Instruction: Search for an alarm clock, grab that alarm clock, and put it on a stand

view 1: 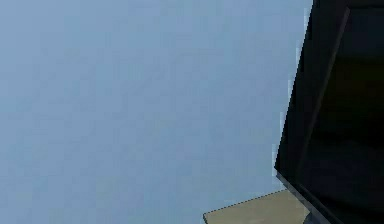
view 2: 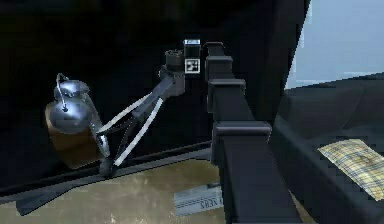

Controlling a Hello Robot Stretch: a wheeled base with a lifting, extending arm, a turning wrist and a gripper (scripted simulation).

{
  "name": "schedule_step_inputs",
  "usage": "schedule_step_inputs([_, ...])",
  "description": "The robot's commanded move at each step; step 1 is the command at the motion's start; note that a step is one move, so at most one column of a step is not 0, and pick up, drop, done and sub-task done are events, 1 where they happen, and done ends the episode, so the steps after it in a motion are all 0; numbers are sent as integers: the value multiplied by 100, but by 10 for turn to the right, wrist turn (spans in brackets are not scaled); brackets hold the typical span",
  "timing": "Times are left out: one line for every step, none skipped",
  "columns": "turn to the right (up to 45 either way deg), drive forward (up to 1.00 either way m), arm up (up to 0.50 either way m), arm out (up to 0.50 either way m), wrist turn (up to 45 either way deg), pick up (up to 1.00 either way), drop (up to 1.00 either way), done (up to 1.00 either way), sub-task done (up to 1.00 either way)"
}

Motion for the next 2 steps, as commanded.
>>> schedule_step_inputs([0,0,0,0,450,0,0,0,0])
schedule_step_inputs([0,0,0,0,450,0,0,0,0])
